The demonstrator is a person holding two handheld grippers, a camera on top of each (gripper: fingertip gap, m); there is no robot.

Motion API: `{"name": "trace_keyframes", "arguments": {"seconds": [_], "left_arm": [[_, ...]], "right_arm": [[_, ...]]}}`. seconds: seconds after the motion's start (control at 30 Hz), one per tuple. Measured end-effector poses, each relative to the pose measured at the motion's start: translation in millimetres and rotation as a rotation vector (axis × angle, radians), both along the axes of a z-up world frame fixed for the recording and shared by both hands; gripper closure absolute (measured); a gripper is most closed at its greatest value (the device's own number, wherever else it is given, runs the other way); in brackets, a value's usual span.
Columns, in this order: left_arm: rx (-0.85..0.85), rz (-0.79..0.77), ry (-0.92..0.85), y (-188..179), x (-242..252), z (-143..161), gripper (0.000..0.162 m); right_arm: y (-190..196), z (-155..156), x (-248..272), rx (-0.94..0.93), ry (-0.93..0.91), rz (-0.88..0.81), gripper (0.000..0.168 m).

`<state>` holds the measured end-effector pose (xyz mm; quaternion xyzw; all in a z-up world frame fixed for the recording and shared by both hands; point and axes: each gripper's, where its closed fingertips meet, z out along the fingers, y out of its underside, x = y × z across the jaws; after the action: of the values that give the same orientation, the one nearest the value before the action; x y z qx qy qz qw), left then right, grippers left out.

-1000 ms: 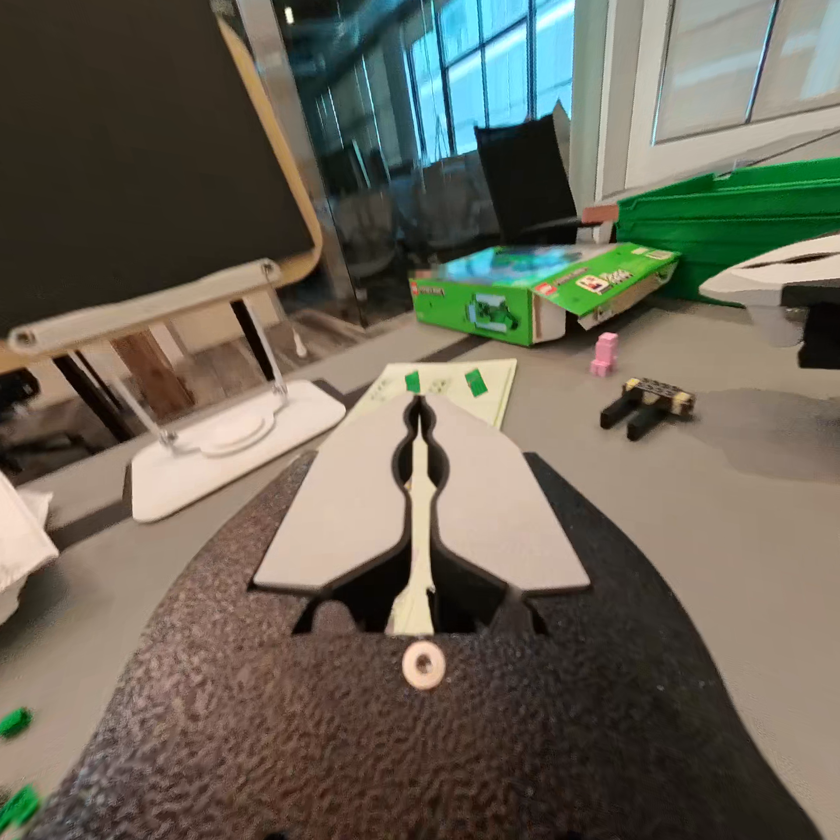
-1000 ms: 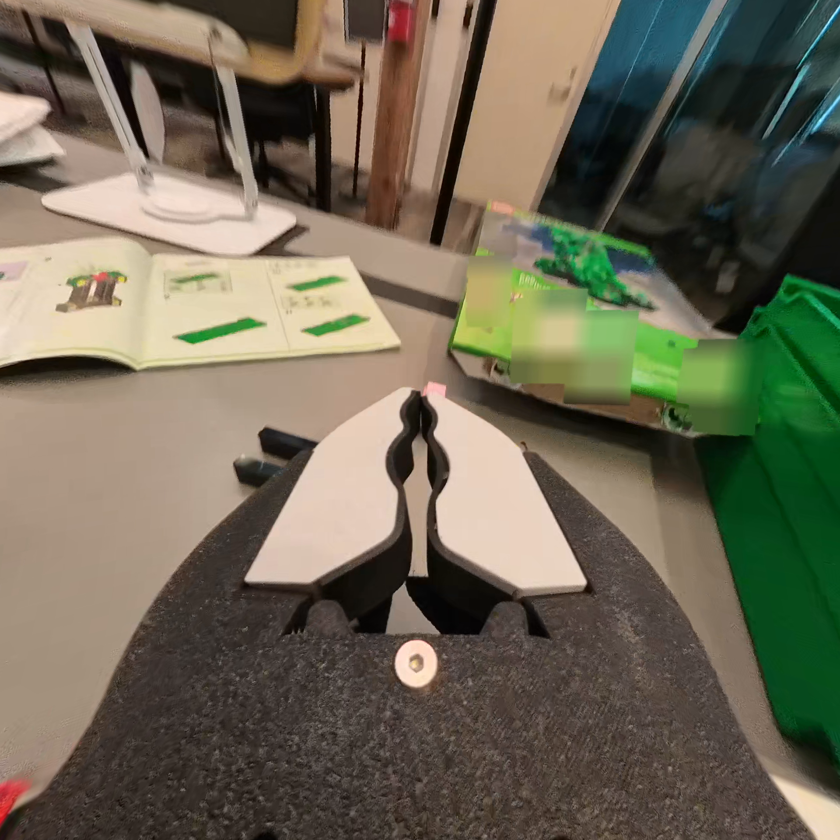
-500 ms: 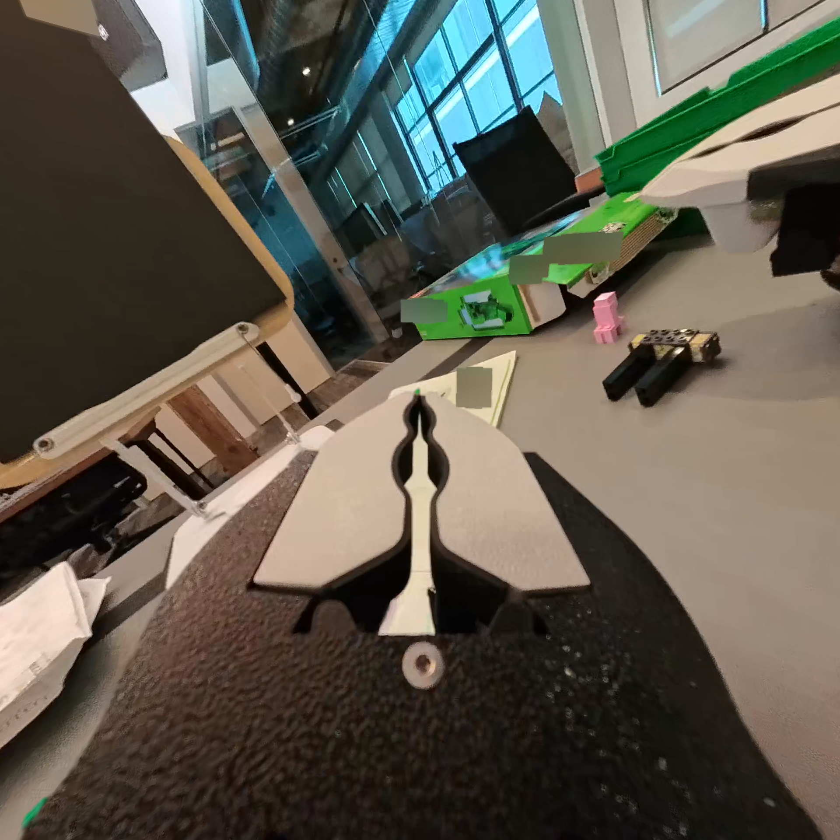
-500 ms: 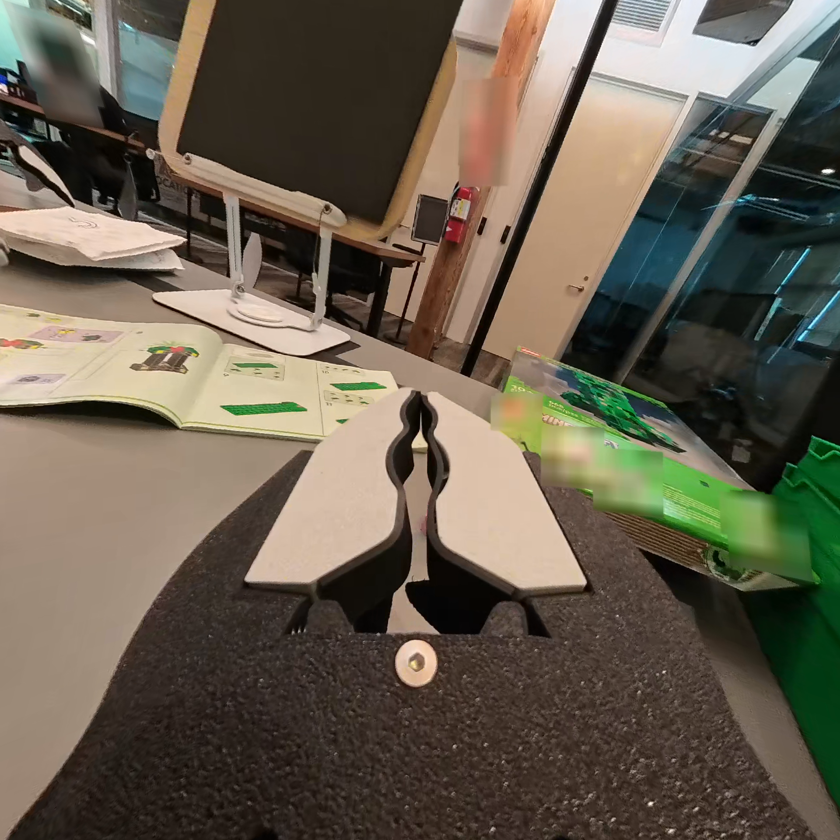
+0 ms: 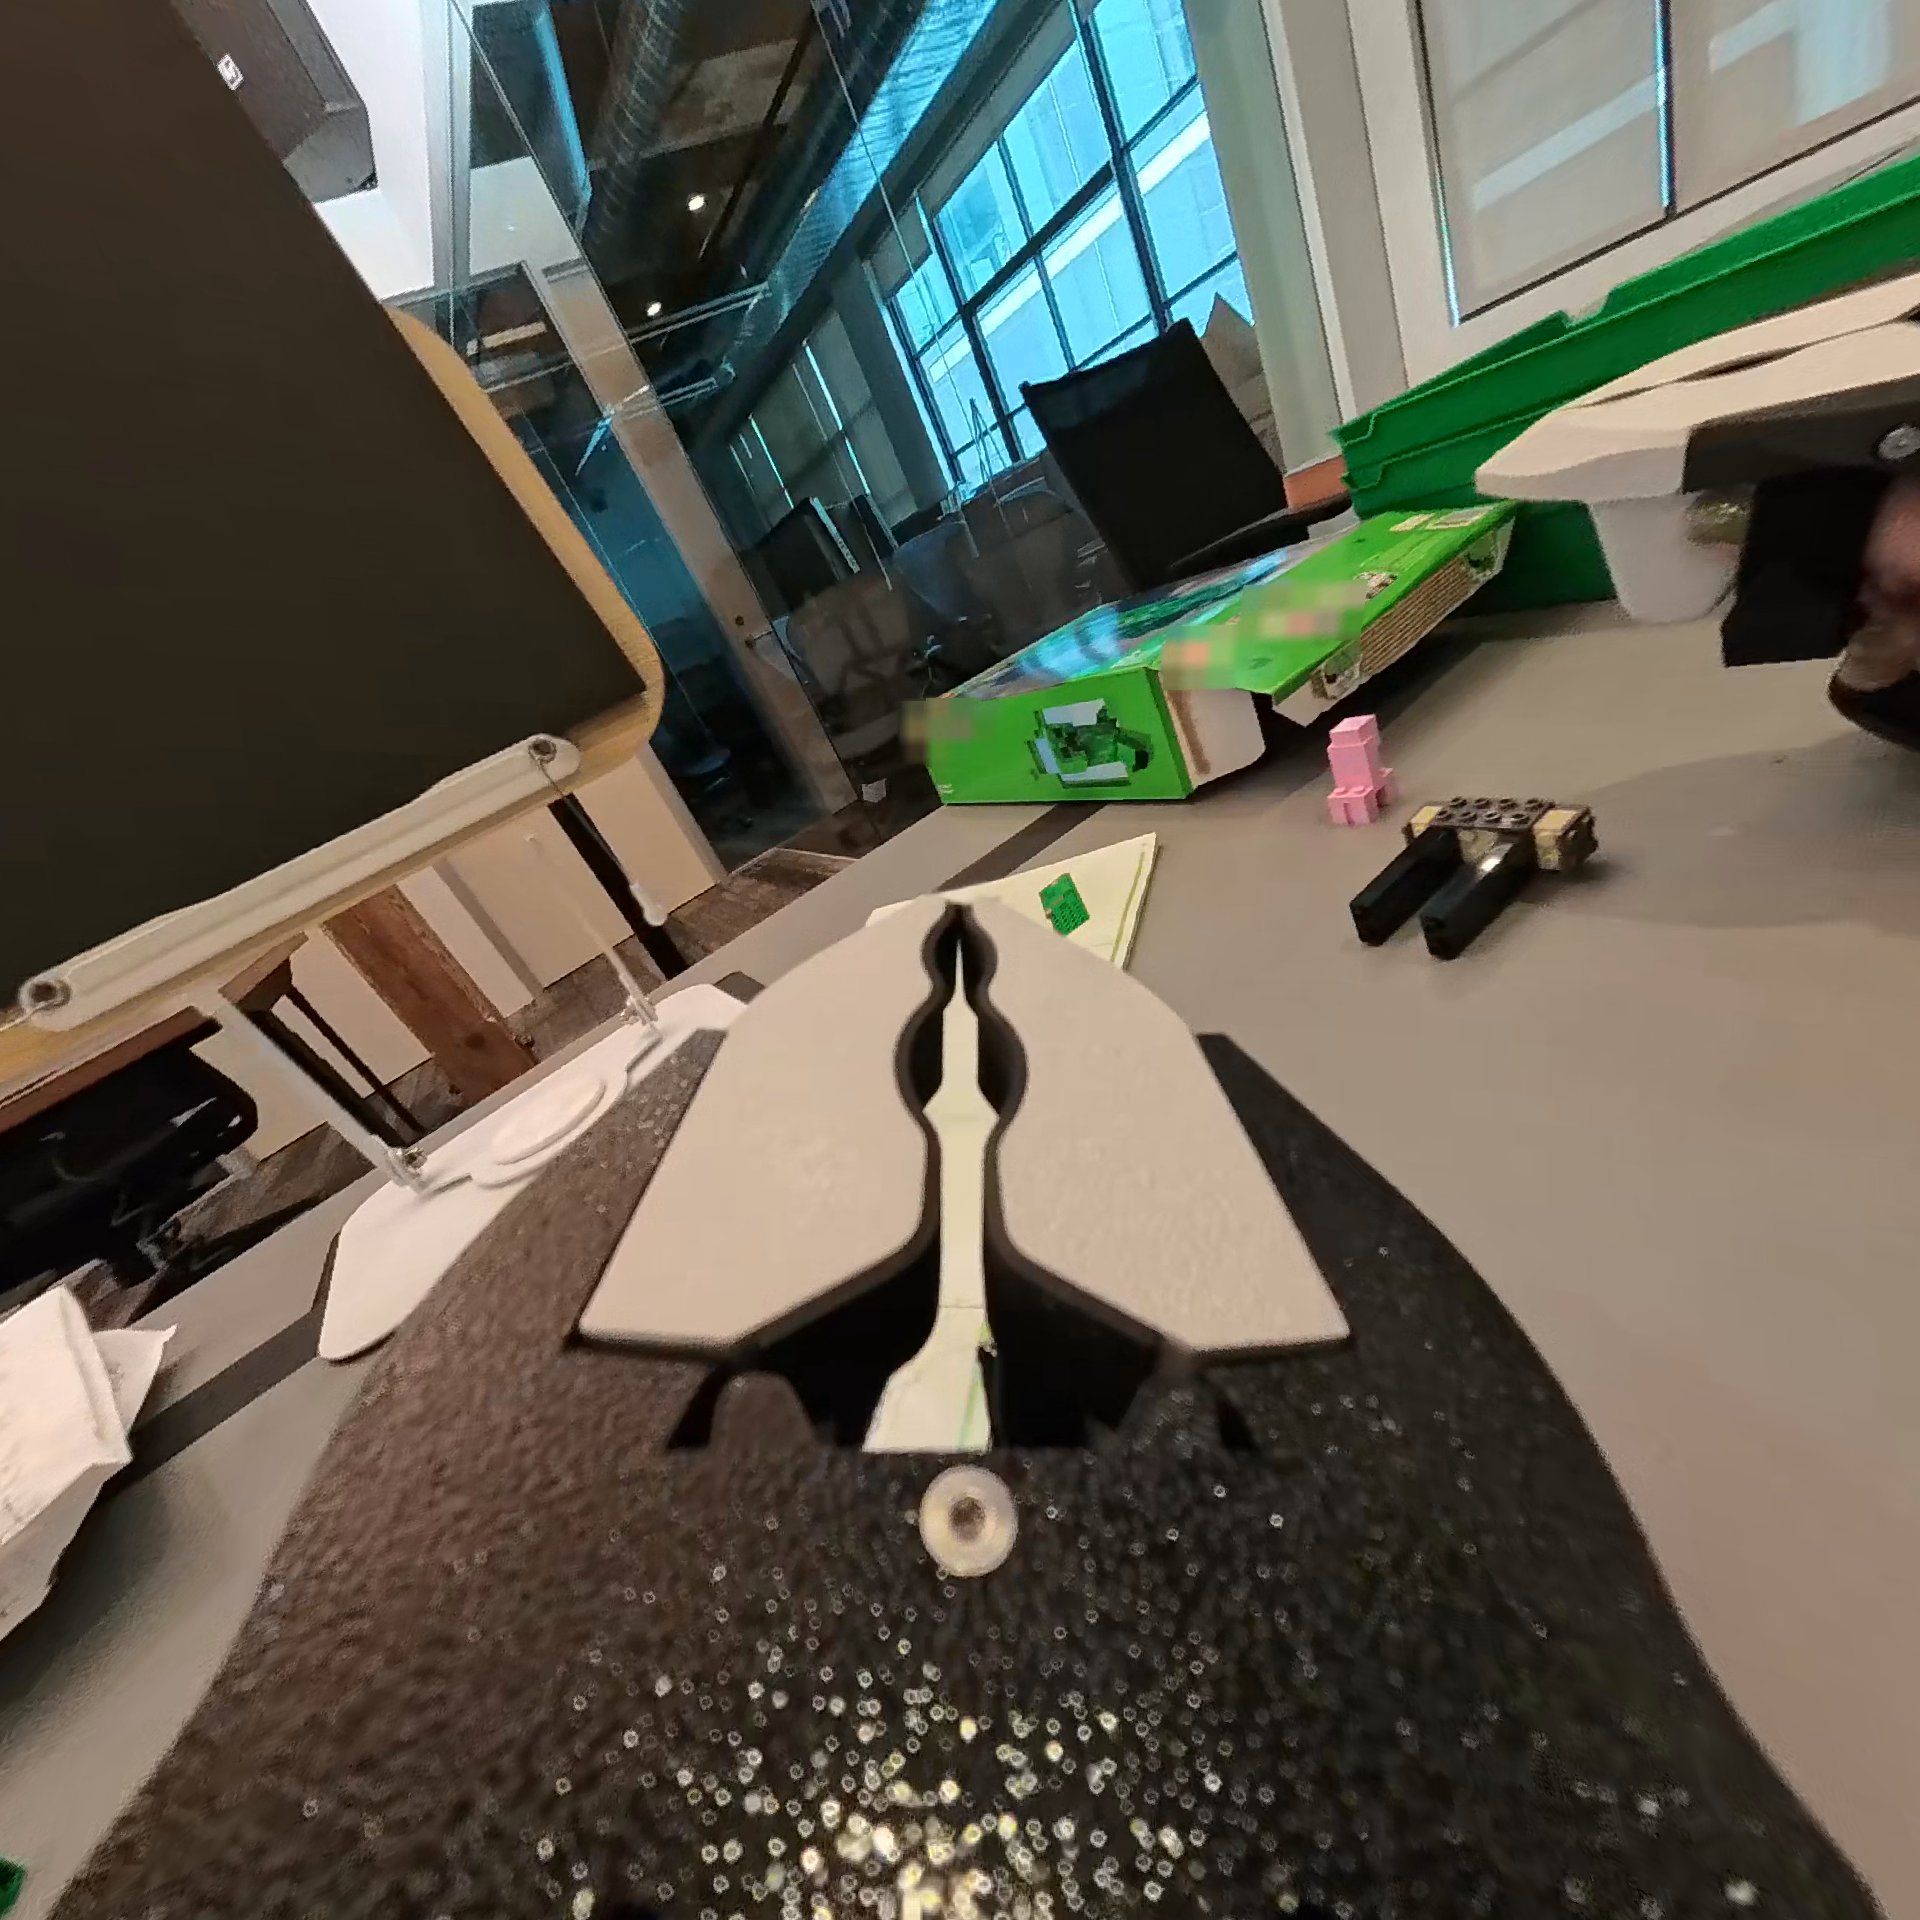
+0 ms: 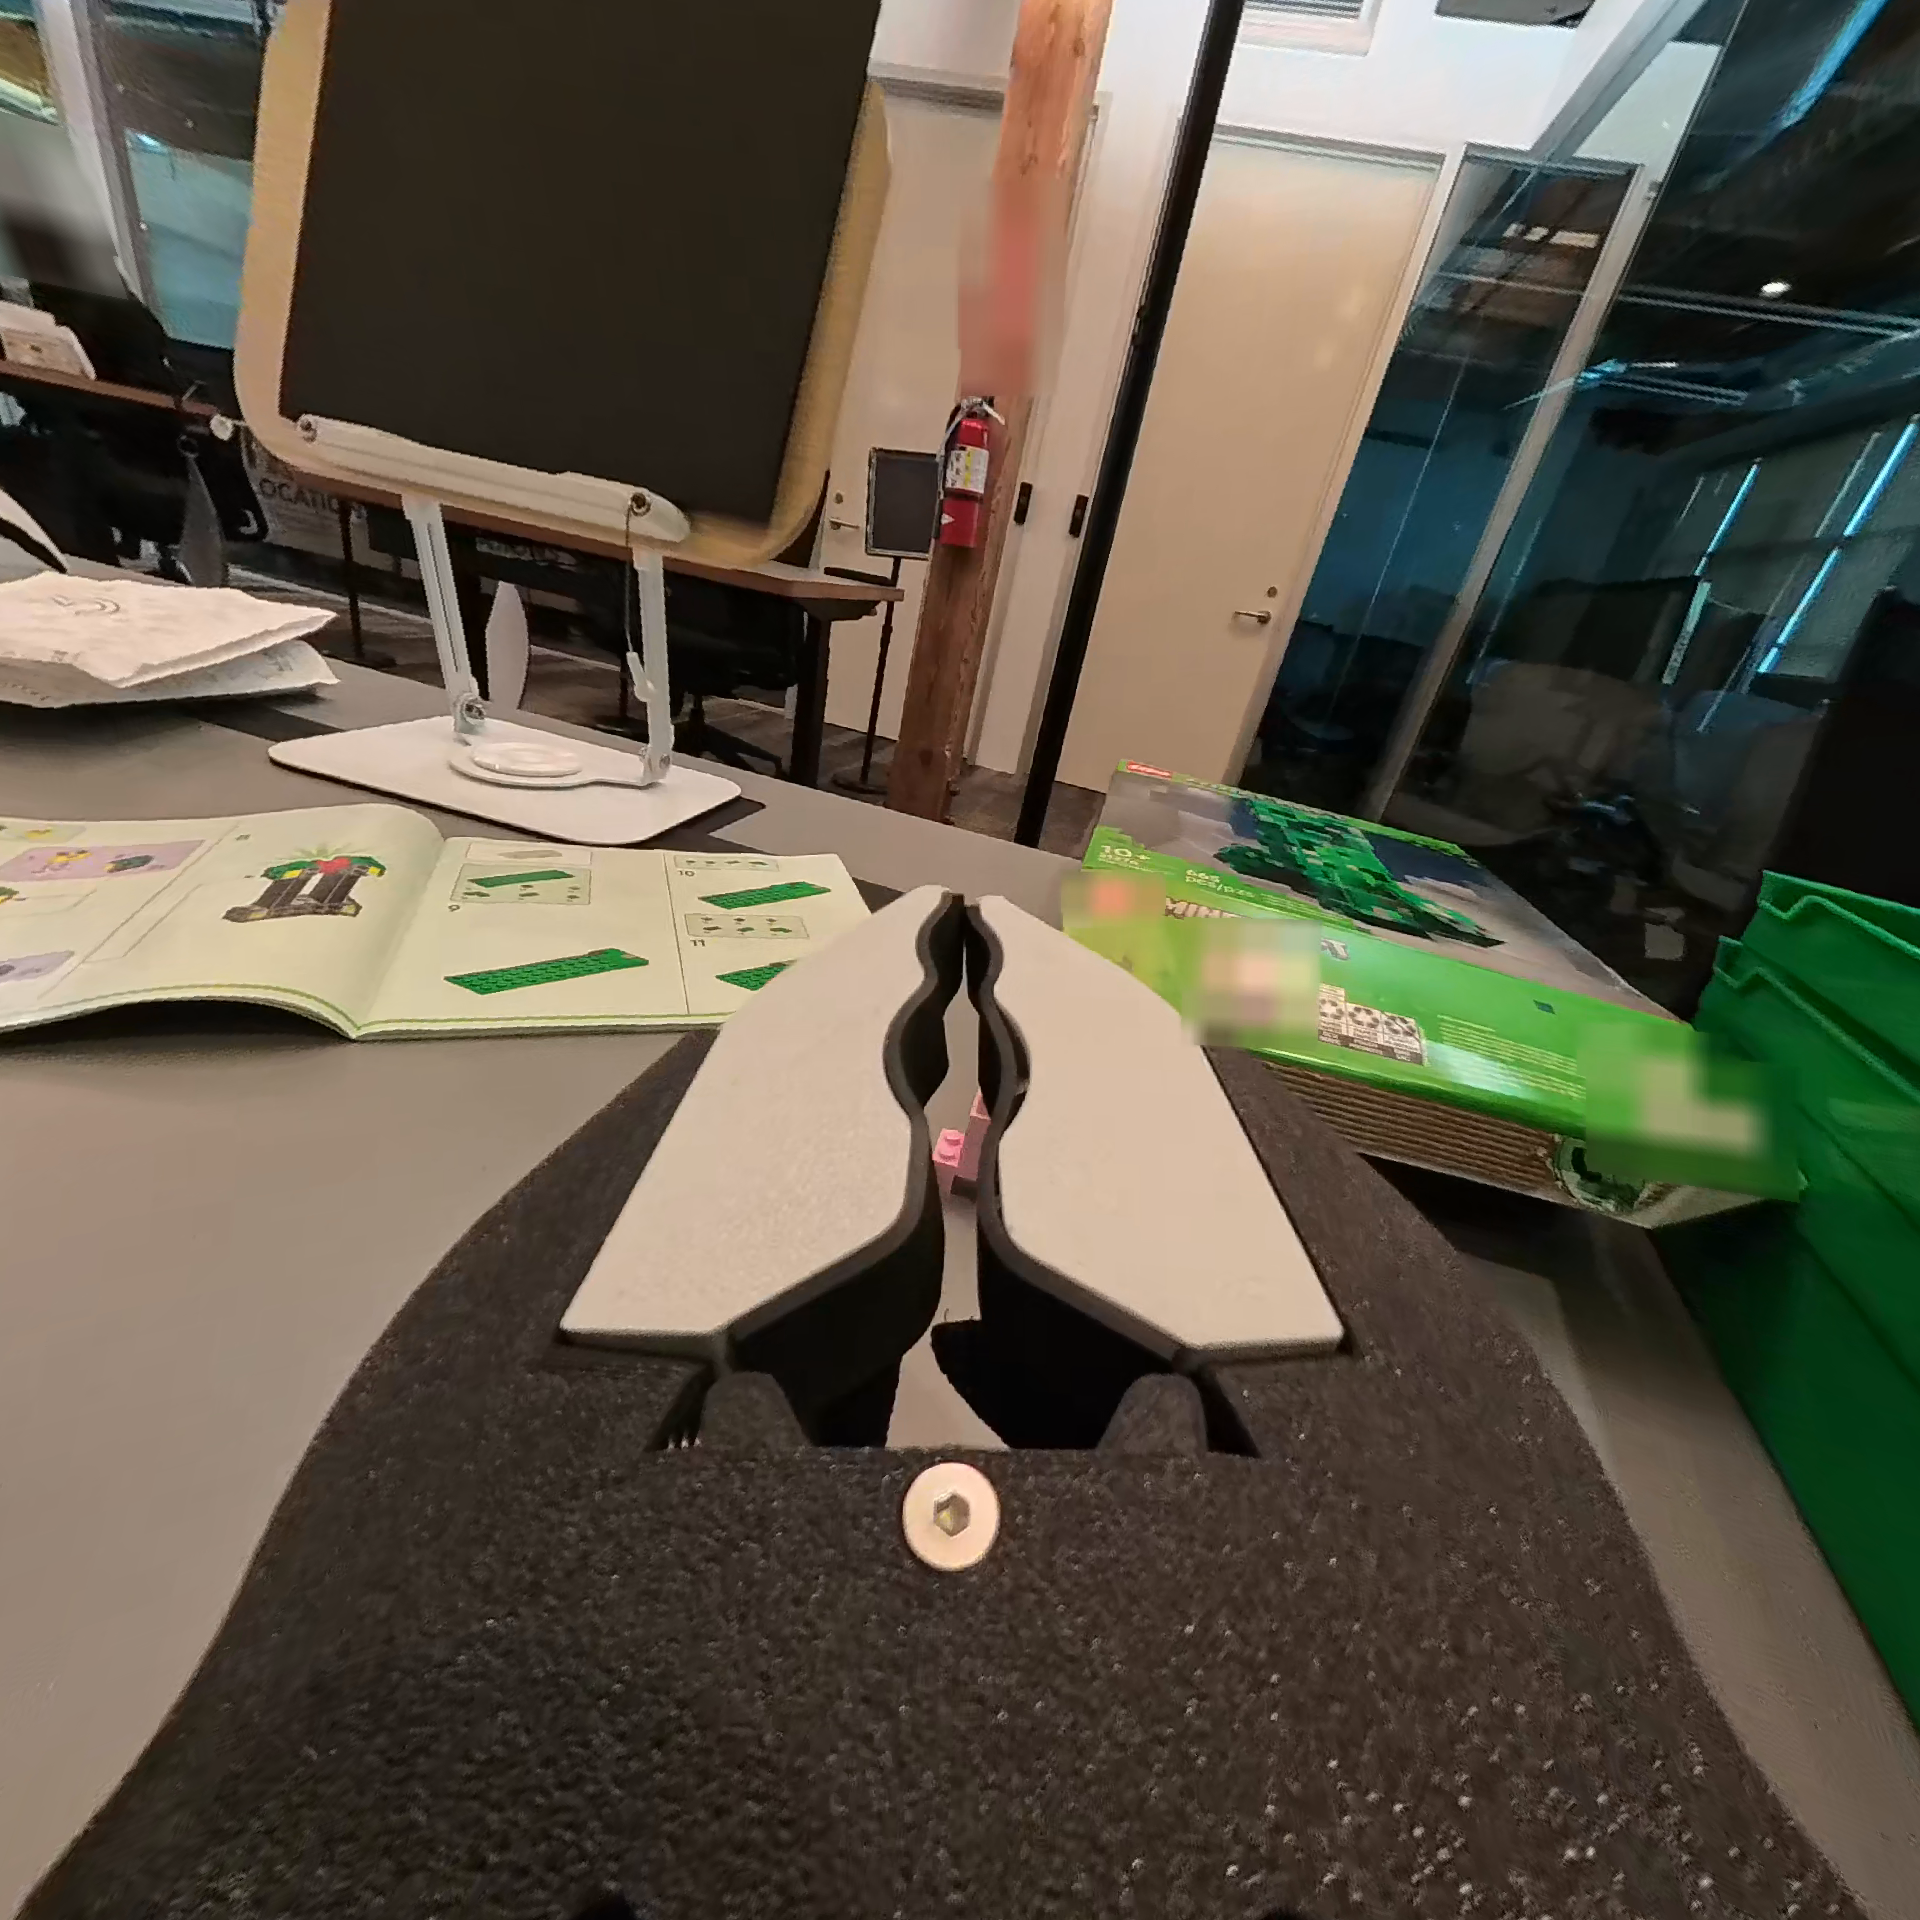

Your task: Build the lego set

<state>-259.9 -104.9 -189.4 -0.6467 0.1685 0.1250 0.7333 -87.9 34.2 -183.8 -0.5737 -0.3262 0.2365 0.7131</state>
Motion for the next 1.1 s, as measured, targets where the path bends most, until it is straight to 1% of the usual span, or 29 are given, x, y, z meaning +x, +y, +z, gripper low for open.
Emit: {"name": "trace_keyframes", "arguments": {"seconds": [0.07,0.17,0.27,0.37,0.43,0.5,0.57,0.63,0.73,0.77,0.87,0.93,1.0,1.1], "left_arm": [[0.008,0.002,0.002,-1.1,-0.3,1.2,0.162],[0.037,0.0,-0.007,-2.8,-1.3,5.1,0.162],[0.053,0.001,-0.036,-3.3,-2.7,7.1,0.162],[0.011,-0.033,-0.062,4.5,-0.6,0.8,0.162],[0.015,-0.031,-0.074,9.2,-5.7,1.7,0.162],[0.049,0.003,-0.061,10.0,-16.8,8.1,0.162],[0.093,0.067,-0.004,5.0,-30.8,16.9,0.162],[0.12,0.116,0.028,-4.1,-43.6,22.1,0.162],[0.125,0.187,0.005,-16.8,-66.3,21.4,0.162],[0.13,0.208,-0.011,-20.8,-73.8,22.6,0.162],[0.142,0.264,-0.056,-29.3,-94.0,22.6,0.162],[0.134,0.269,-0.1,-29.2,-100.5,18.9,0.162],[0.114,0.28,-0.128,-27.7,-103.7,14.5,0.162],[0.123,0.297,-0.117,-30.6,-104.5,14.9,0.162]], "right_arm": [[0.3,-0.3,0.4,-0.011,0.003,0.002,0.168],[-5.7,-2.8,-6.3,-0.049,-0.004,0.066,0.168],[-4.0,-2.3,-1.4,-0.052,0.005,0.04,0.168],[-2.8,4.8,4.5,-0.068,0.101,0.042,0.168],[3.8,16.0,1.4,-0.021,0.15,0.061,0.168],[15.7,21.4,-12.7,0.019,0.114,0.097,0.168],[27.3,26.1,-27.9,0.085,0.054,0.106,0.168],[29.6,29.2,-41.5,0.127,0.039,0.136,0.168],[14.1,24.6,-54.9,0.138,0.044,0.212,0.168],[7.3,21.1,-57.9,0.15,0.018,0.232,0.168],[-1.3,13.6,-58.0,0.213,-0.059,0.207,0.168],[-4.0,11.0,-59.5,0.237,-0.081,0.21,0.168],[-6.2,4.8,-63.5,0.205,-0.106,0.24,0.168],[-9.0,0.8,-65.1,0.177,-0.117,0.261,0.168]]}}
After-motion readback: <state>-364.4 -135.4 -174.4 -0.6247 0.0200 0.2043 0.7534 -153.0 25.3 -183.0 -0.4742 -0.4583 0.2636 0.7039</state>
